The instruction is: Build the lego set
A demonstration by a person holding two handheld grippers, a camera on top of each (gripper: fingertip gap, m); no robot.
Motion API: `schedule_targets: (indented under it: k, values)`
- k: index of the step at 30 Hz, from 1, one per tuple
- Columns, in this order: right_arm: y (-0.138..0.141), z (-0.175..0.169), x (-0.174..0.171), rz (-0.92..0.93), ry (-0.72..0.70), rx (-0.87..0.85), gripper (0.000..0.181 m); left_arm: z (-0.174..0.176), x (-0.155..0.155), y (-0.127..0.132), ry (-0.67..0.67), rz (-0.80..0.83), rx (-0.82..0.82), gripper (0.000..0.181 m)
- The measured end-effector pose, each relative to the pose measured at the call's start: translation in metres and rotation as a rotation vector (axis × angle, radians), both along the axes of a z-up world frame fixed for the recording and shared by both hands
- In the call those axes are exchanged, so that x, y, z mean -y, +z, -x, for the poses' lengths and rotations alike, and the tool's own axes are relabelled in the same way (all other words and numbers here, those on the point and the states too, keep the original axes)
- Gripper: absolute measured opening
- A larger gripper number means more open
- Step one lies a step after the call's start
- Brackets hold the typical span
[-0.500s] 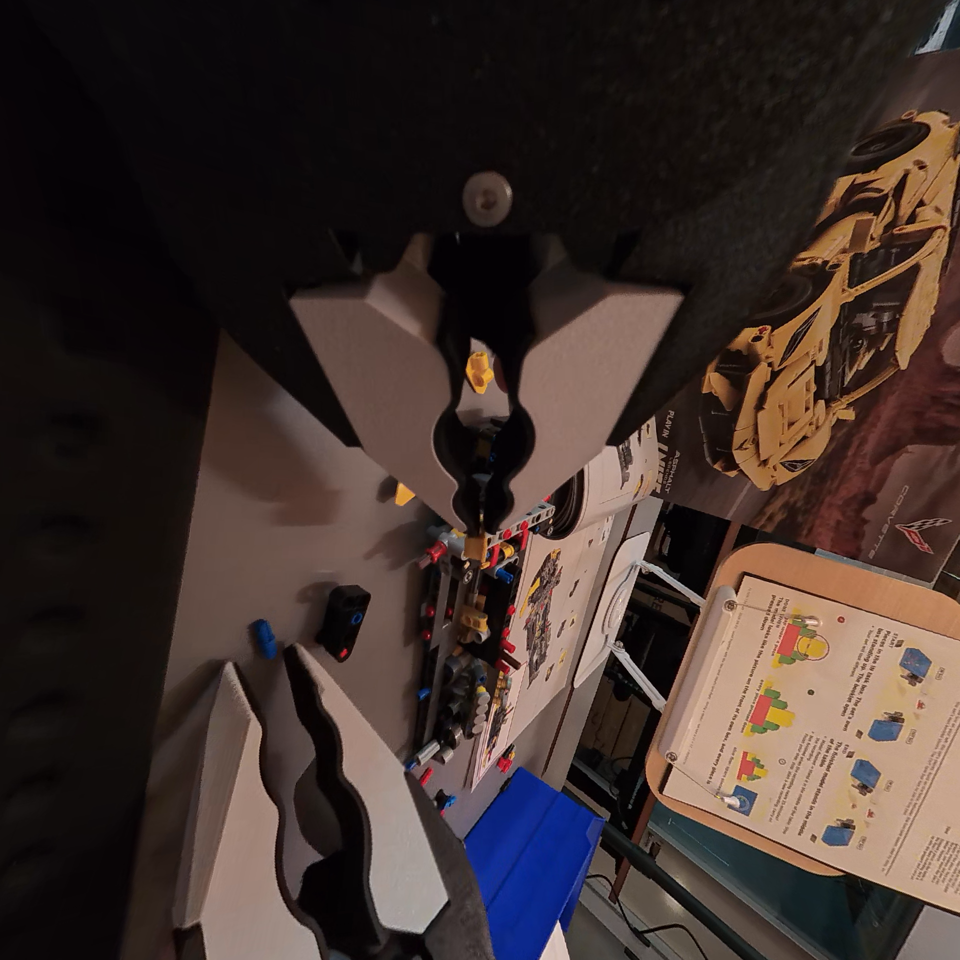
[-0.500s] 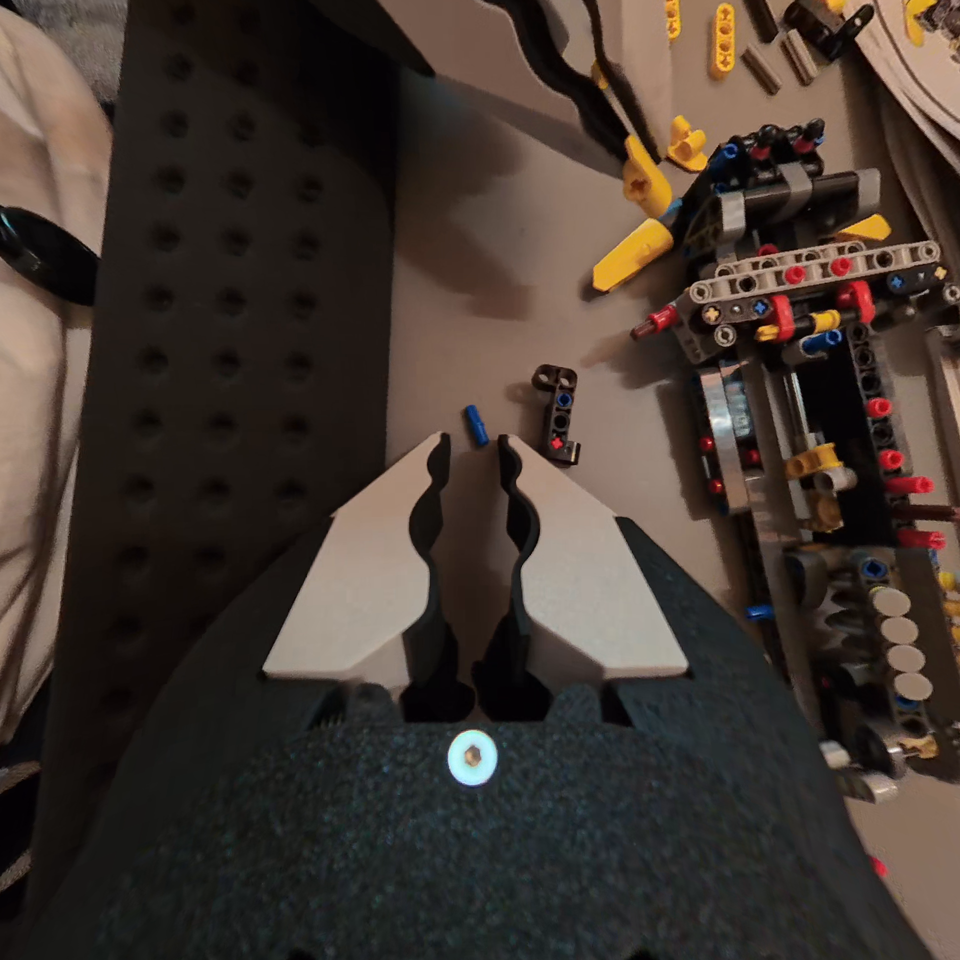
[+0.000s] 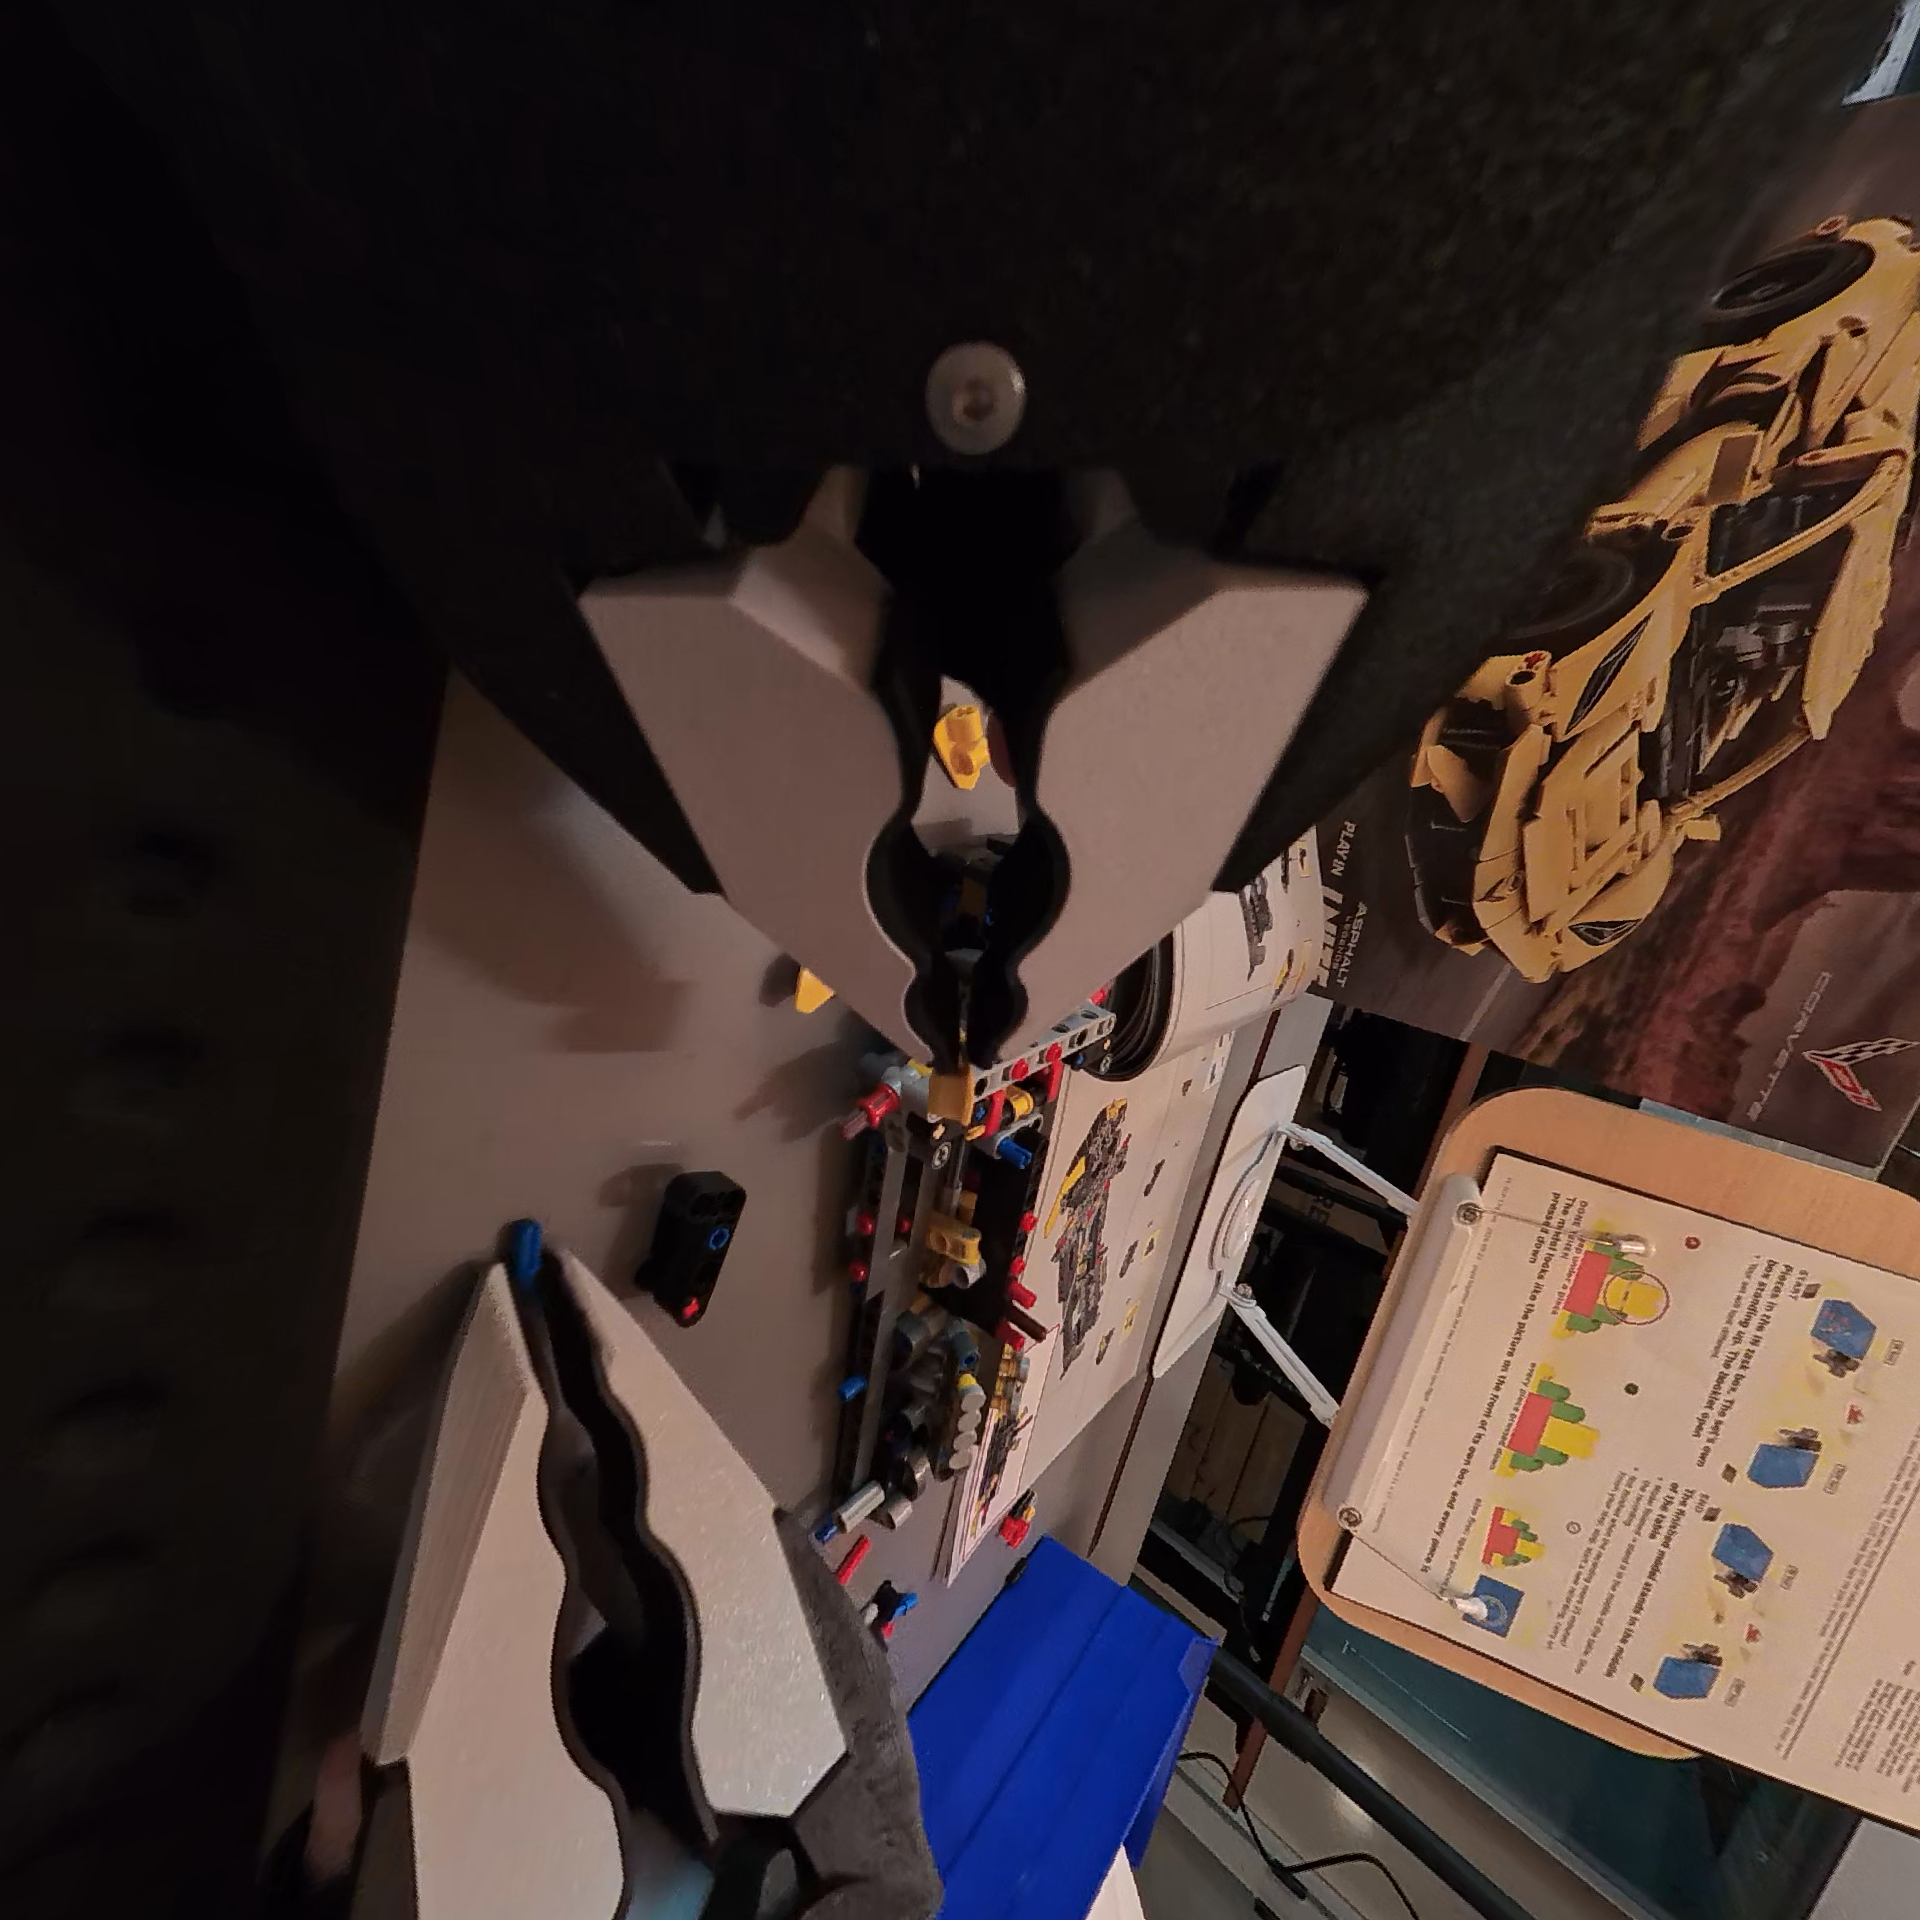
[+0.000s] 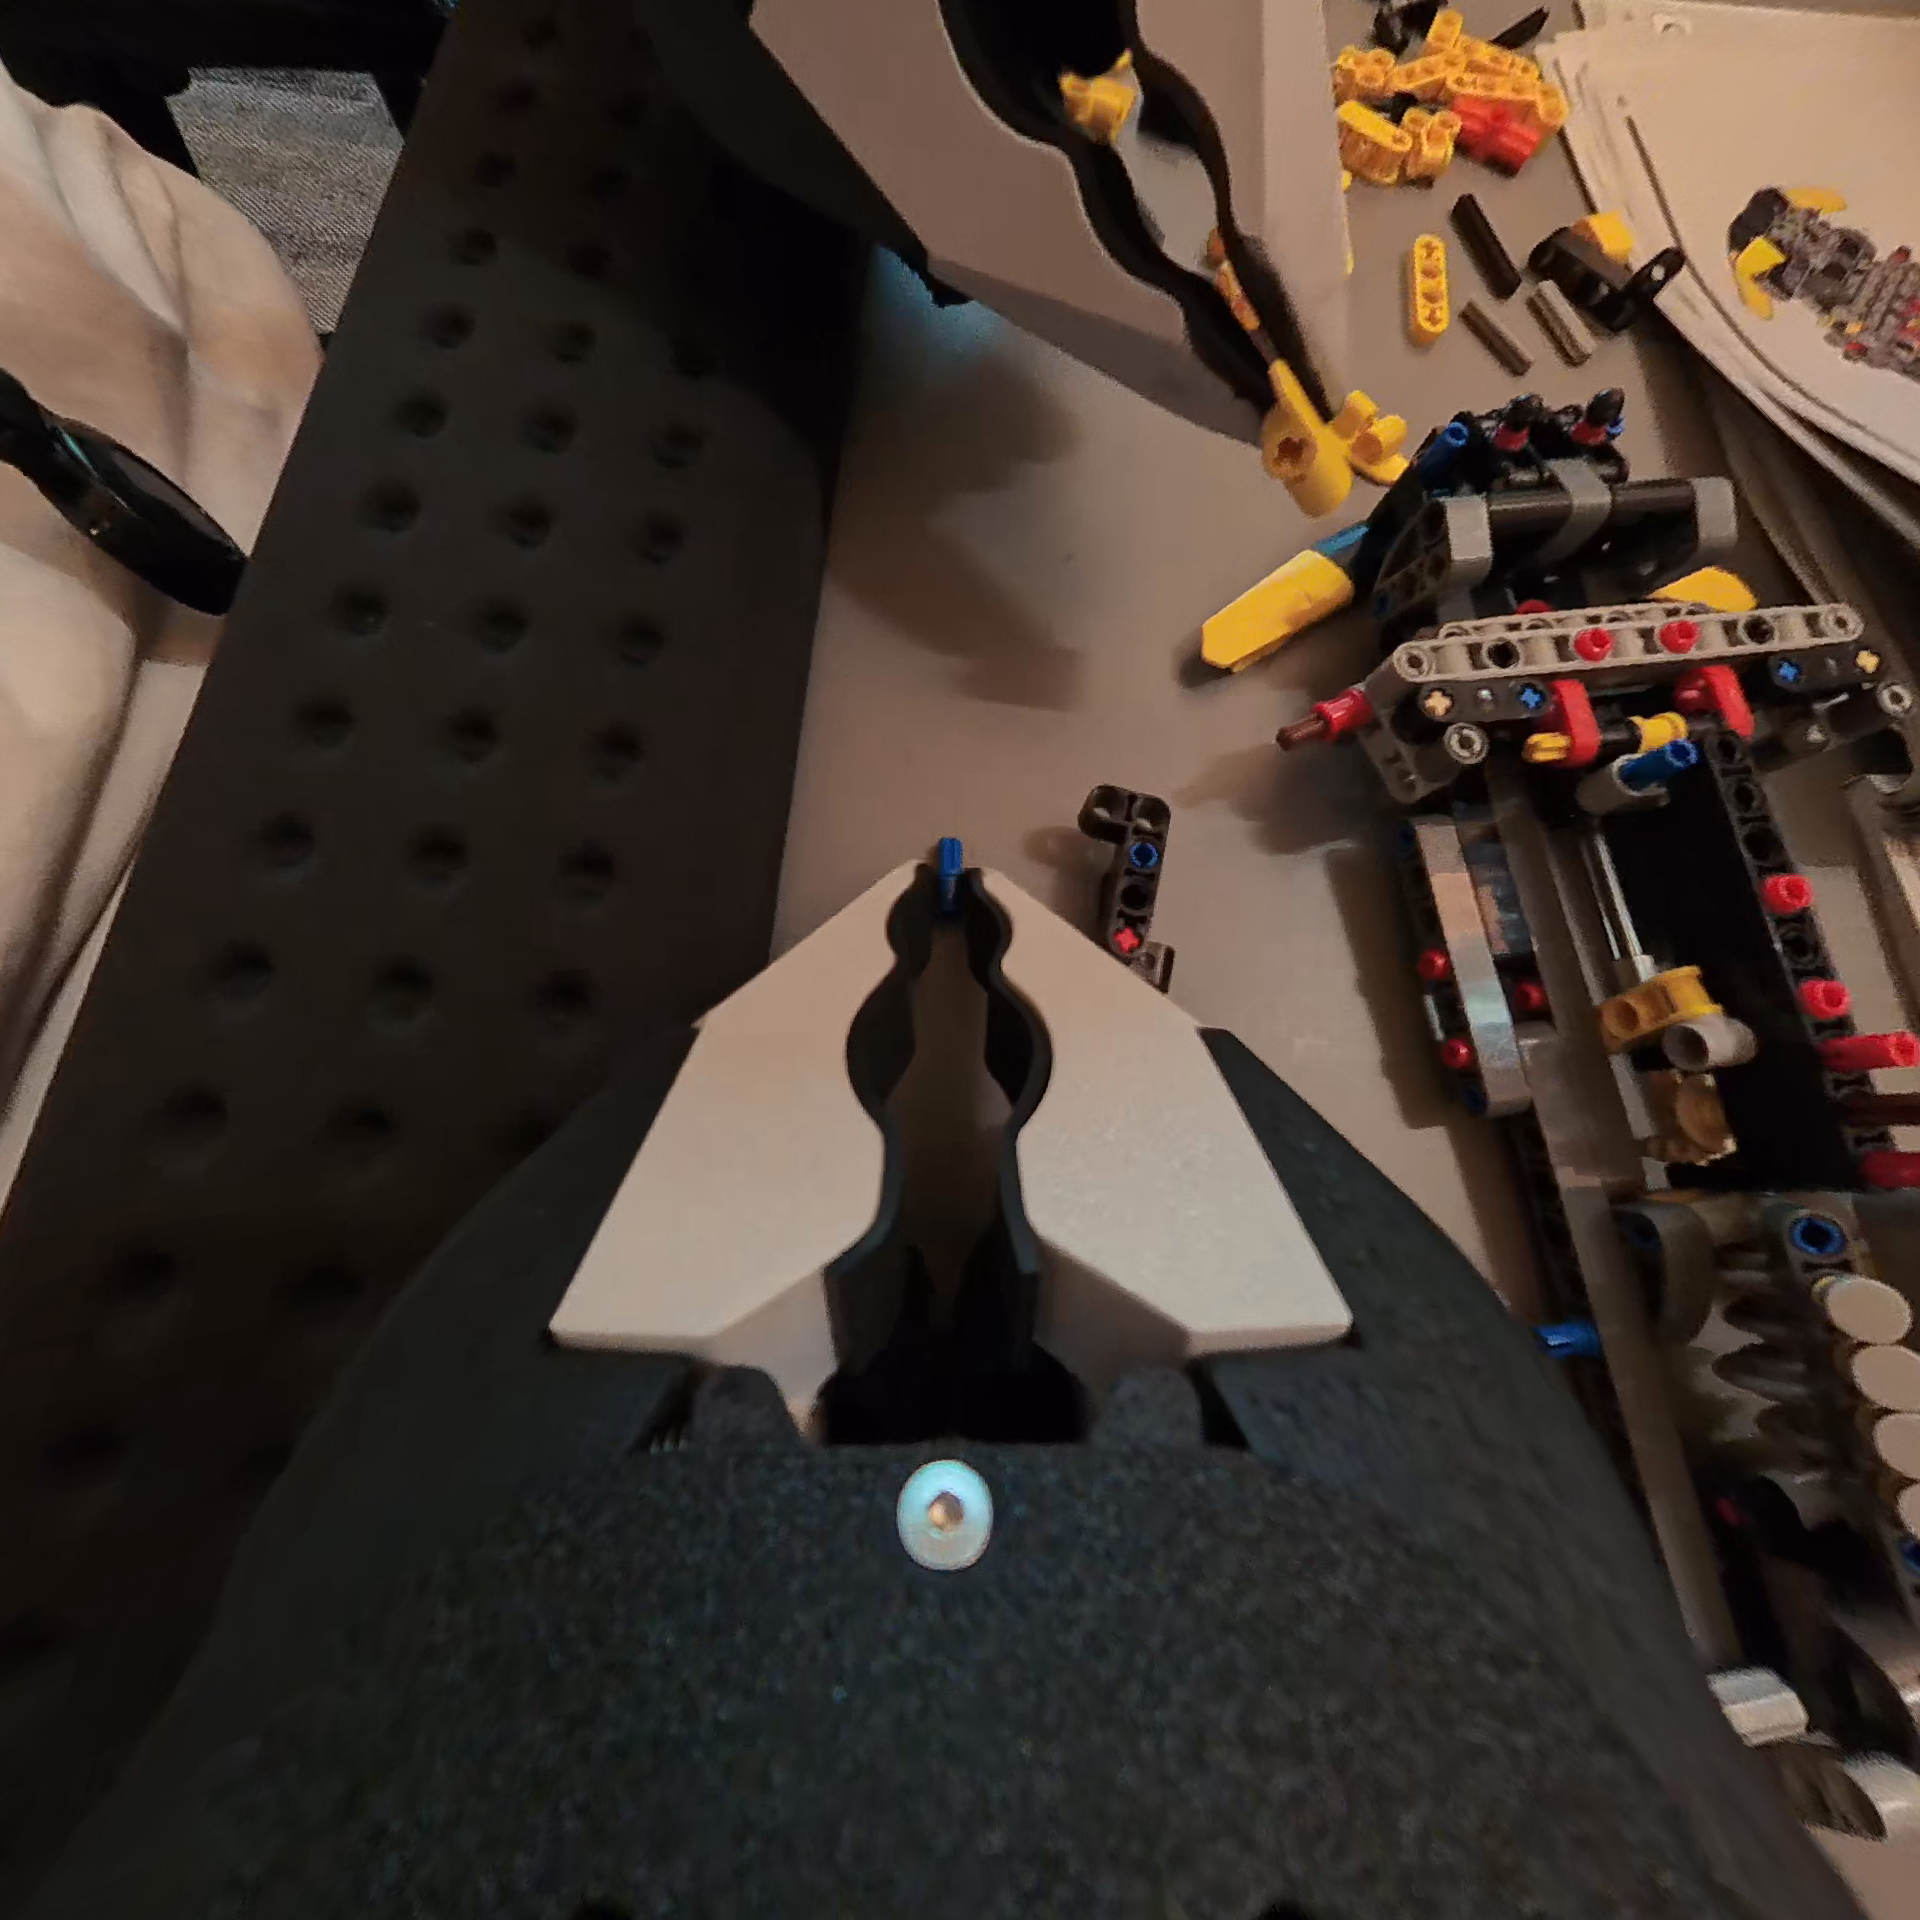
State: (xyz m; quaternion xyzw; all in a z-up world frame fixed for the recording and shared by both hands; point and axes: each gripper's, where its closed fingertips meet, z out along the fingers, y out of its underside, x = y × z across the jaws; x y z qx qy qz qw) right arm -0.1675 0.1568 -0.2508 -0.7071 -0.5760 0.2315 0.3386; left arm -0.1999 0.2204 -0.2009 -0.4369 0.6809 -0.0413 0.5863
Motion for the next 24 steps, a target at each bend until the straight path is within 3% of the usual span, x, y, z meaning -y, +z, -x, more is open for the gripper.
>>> schedule_targets:
  k: [6,10,12,15,18,24]
  values:
    - [0.002,0.005,-0.002,0.027,-0.033,-0.007,0.004,-0.001,0.003,0.004,-0.024,0.037,0.029,0.000]
    - [0.048,0.020,-0.013,-0.080,-0.109,-0.129,0.004,-0.002,0.009,0.006,-0.056,0.088,0.048,0.000]
    - [0.063,0.017,-0.026,-0.218,-0.167,-0.093,0.004,-0.003,0.011,0.006,-0.070,0.110,0.055,0.000]
    - [0.055,0.005,-0.039,-0.347,-0.220,0.103,0.003,-0.005,0.018,0.008,-0.107,0.173,0.072,0.000]
    - [0.064,0.019,-0.033,-0.359,-0.205,0.035,0.003,-0.005,0.020,0.008,-0.115,0.197,0.075,0.000]
    - [0.059,0.020,-0.033,-0.397,-0.202,0.146,0.004,-0.006,0.020,0.002,-0.108,0.167,0.039,0.000]
